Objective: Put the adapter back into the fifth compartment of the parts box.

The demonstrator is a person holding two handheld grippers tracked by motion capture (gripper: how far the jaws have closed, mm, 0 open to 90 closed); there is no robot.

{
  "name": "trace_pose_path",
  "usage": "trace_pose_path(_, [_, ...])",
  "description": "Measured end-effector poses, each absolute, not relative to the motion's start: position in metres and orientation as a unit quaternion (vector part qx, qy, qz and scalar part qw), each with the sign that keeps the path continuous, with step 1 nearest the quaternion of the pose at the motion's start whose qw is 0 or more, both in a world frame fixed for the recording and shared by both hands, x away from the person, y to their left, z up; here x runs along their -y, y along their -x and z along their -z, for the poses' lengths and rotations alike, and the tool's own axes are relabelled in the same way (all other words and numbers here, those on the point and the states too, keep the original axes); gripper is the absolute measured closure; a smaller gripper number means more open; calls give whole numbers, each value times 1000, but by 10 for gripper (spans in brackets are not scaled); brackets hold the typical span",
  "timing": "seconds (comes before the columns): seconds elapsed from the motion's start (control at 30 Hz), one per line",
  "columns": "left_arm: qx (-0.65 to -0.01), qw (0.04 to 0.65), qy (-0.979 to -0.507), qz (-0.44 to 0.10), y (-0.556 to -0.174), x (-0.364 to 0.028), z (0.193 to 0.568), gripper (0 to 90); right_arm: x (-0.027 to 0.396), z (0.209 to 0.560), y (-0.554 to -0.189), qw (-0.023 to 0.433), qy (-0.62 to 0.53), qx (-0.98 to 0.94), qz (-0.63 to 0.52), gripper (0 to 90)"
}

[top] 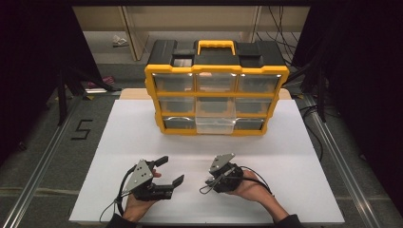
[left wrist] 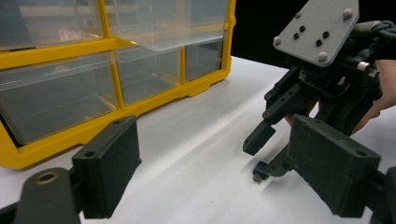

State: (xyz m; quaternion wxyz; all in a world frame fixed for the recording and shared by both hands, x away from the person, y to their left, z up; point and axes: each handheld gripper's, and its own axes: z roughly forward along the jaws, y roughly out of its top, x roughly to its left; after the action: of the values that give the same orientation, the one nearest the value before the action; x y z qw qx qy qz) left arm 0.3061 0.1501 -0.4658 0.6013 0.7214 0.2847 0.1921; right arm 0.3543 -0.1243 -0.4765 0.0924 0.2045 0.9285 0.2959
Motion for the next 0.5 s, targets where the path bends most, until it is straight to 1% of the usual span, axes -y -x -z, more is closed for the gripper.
trace_pose_path(0.17, [-285, 601, -721, -192, -306, -150, 466, 167, 123, 478, -356, 87, -204, -930, -292, 635])
trace_pose_path(0.5, [-285, 602, -721, -192, -306, -150, 466, 169, 122, 479, -357, 72, -198, -936, -283, 736])
